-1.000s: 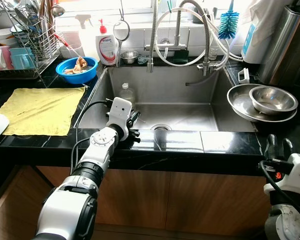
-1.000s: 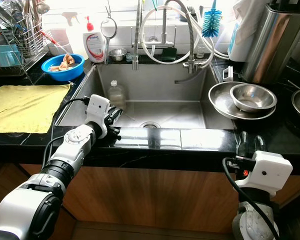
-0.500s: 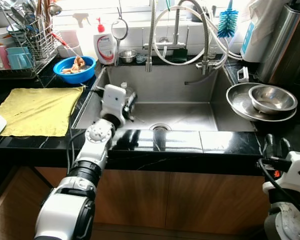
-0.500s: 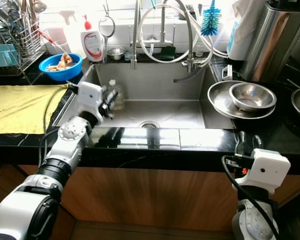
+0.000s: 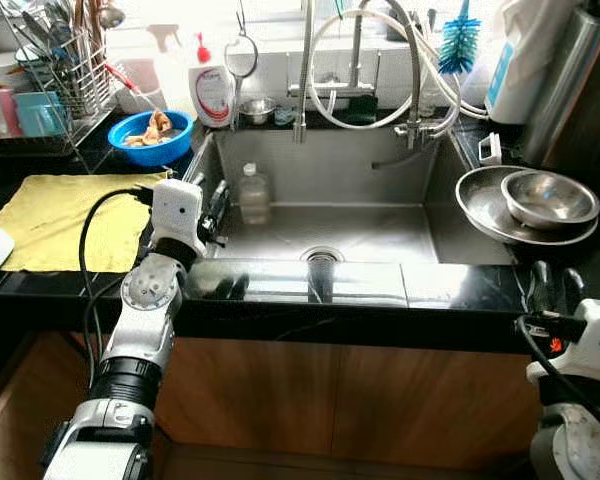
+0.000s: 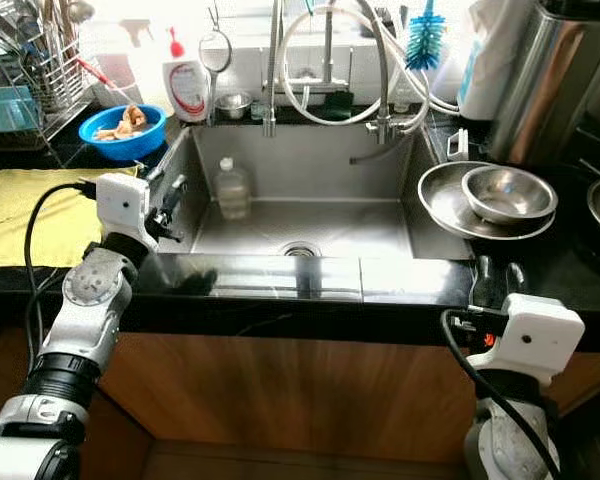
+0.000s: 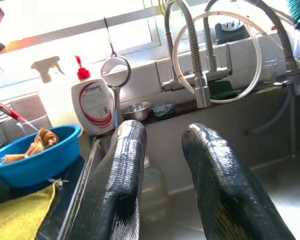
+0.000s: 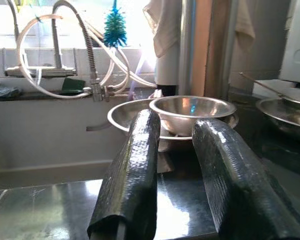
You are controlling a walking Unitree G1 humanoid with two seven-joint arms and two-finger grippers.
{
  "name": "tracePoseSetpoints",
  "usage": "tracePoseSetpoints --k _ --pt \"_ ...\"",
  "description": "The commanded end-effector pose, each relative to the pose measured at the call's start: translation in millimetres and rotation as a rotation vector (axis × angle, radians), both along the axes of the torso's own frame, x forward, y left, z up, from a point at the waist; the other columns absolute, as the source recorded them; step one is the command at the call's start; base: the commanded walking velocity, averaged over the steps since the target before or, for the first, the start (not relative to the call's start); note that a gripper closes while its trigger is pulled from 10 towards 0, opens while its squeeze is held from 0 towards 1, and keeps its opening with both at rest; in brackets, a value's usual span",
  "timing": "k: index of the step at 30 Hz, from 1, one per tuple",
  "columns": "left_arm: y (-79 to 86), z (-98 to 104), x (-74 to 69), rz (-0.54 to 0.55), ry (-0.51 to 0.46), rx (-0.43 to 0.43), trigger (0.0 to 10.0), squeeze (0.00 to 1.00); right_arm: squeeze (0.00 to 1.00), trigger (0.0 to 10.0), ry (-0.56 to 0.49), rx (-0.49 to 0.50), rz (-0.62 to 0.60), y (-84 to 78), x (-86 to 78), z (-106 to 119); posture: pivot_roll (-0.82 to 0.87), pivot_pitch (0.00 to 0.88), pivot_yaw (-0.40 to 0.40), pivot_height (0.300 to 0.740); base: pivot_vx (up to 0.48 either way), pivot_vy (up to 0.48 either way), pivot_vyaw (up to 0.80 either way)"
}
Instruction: Kitchen organization
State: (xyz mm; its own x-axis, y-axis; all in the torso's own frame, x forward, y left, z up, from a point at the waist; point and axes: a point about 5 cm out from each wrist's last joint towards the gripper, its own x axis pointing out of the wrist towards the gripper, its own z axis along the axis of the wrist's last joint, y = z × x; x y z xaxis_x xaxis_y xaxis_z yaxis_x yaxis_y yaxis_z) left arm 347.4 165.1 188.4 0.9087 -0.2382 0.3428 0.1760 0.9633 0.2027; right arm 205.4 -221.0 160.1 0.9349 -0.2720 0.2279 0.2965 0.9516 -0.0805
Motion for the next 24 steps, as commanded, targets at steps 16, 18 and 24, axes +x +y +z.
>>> tracePoseSetpoints --k 16,18,24 --pt "-1.2 -29.3 -13.1 0.049 0.101 -0.008 10.0 0.00 0.00 10.0 0.048 -0.010 -0.031 -1.7 -9.3 -9.5 -0.06 0.000 0.044 0.740 0.000 0.000 0.08" --pt "-2.7 -29.1 -12.8 0.047 0.100 -0.009 10.0 0.00 0.00 10.0 0.051 -0.009 -0.033 -2.0 -9.3 -10.1 -0.06 0.000 0.045 0.740 0.000 0.000 0.00" --pt "-12.1 -31.6 -15.8 0.023 0.102 0.007 10.0 0.00 0.00 10.0 0.052 -0.018 -0.036 -1.3 -9.8 -10.0 -0.06 0.000 0.044 0.740 0.000 -0.046 0.00"
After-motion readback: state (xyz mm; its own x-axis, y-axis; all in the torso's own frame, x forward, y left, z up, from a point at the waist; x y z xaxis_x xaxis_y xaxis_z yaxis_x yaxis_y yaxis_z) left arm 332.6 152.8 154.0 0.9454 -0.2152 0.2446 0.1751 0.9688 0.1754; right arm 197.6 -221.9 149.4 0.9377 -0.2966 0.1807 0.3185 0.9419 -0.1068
